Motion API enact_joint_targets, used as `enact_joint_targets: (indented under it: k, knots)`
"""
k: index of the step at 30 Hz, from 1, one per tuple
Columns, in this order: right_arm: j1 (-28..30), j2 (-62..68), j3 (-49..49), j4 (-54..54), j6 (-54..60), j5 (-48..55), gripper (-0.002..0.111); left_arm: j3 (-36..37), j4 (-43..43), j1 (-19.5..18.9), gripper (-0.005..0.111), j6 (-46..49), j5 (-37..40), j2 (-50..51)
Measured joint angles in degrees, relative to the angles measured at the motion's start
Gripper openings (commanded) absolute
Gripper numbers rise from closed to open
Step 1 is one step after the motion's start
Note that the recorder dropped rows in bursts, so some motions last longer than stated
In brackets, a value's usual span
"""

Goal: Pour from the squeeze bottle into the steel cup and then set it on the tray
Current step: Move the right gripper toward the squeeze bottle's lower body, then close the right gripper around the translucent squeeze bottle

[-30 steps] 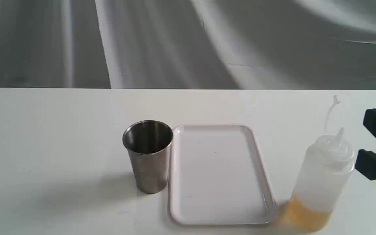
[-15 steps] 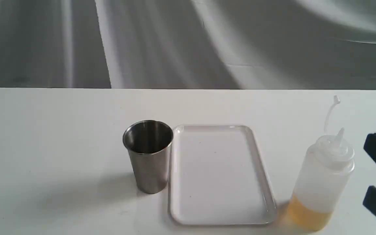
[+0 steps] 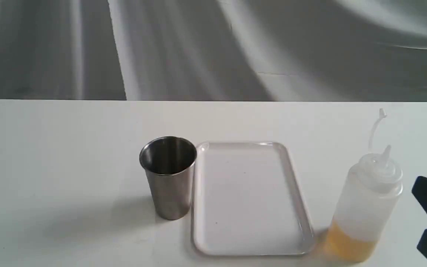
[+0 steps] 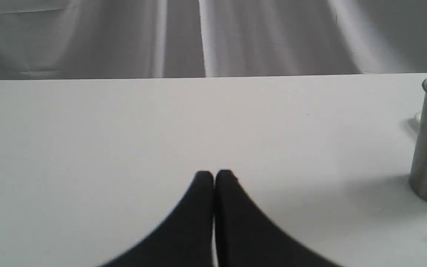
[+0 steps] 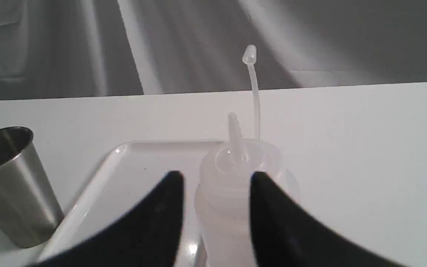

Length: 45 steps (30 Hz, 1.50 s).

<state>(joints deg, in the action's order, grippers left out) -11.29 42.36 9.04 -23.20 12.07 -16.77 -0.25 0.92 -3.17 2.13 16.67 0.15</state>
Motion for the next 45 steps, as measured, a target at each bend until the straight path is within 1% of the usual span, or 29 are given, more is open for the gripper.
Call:
enact_joint_targets:
  k: [1,2,3,8,13,18,28,39,45]
  knots:
    - [0.0,0.0,0.0,-0.1,0.0,0.0,0.085,0.0,0.0,0.0,0.000,0.0,0.0,0.0]
    - [0.0,0.0,0.0,-0.1,0.0,0.1,0.093,0.0,0.0,0.0,0.000,0.0,0.0,0.0]
    - [0.0,0.0,0.0,-0.1,0.0,0.4,0.105,0.0,0.0,0.0,0.000,0.0,0.0,0.0]
    - [0.0,2.0,0.0,-0.1,0.0,0.6,0.105,0.0,0.0,0.0,0.000,0.0,0.0,0.0]
    - [0.0,8.2,1.6,1.0,0.6,1.1,0.105,0.0,0.0,0.0,0.000,0.0,0.0,0.0]
    - [0.0,13.9,3.4,2.6,1.0,-2.8,0.105,0.0,0.0,0.0,0.000,0.0,0.0,0.0]
    - [0.0,25.0,3.5,4.3,1.1,-9.1,0.105,0.0,0.0,0.0,0.000,0.0,0.0,0.0]
    - [0.0,32.4,3.5,4.5,-2.9,-16.2,0.105,0.0,0.0,0.0,0.000,0.0,0.0,0.0]
    - [0.0,36.0,3.5,6.0,-3.2,-19.0,0.105,0.0,0.0,0.0,0.000,0.0,0.0,0.0]
